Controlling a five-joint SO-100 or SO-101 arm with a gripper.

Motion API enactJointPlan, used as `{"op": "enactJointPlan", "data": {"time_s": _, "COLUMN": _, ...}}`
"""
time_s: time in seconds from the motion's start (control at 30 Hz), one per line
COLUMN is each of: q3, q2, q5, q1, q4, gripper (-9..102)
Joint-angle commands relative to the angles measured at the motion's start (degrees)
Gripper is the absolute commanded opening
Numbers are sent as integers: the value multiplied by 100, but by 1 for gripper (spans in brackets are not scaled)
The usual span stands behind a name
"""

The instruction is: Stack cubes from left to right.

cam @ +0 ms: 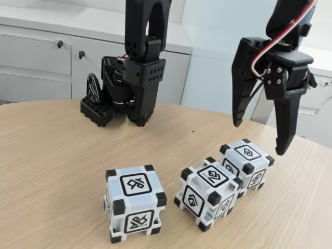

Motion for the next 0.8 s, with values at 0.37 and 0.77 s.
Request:
{"op": "enactJointPlan", "data": {"time_s": 0.37, "q3": -123, "q2": -914, "q5": -53, "q1": 70, "q4": -62, "gripper": 30}}
{"op": "enactJointPlan", "data": {"time_s": 0.77, "q3": -132, "q2": -1608, "q5": -123, "q1": 70, "q4": -70, "gripper": 22}}
